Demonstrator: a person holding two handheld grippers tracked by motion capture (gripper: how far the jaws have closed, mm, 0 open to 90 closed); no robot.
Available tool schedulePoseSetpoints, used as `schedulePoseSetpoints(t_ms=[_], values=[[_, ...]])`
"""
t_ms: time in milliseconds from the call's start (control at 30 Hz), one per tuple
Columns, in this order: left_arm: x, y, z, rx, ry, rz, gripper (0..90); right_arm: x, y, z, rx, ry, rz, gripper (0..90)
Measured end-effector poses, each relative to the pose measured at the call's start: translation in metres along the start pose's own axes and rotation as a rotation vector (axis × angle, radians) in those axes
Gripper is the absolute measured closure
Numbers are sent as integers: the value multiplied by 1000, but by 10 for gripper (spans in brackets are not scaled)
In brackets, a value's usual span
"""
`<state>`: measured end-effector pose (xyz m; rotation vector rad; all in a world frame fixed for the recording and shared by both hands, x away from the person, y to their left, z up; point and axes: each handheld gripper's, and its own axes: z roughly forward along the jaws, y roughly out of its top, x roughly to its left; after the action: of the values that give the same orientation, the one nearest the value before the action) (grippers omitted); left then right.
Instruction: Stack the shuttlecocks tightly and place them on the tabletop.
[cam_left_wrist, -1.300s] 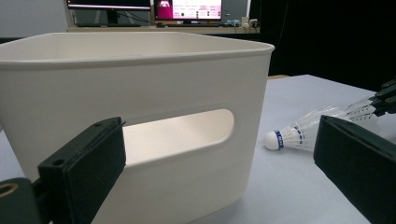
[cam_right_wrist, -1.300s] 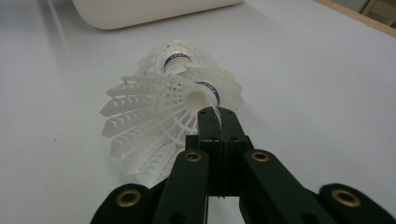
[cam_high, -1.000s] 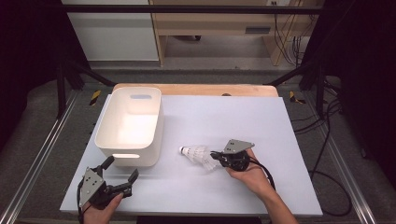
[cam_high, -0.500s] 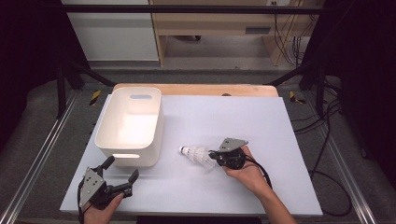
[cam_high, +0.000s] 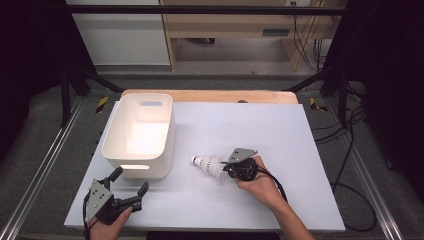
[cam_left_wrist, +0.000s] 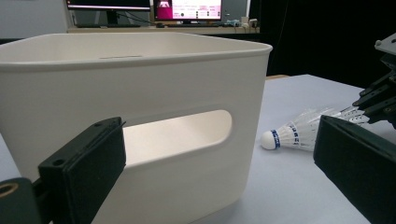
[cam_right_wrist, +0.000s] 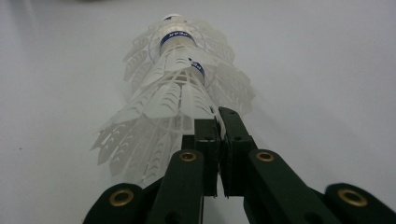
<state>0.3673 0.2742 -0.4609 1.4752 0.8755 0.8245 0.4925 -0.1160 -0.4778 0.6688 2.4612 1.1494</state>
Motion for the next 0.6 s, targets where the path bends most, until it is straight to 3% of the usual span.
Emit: schedulePoseSetpoints(t_ms=[300,600], values=[[-1,0,0,4,-6,5,24,1,1,1,7,-13,-2,857],[0,0,-1,1,-1,3,24,1,1,-1,23,-31,21,710]])
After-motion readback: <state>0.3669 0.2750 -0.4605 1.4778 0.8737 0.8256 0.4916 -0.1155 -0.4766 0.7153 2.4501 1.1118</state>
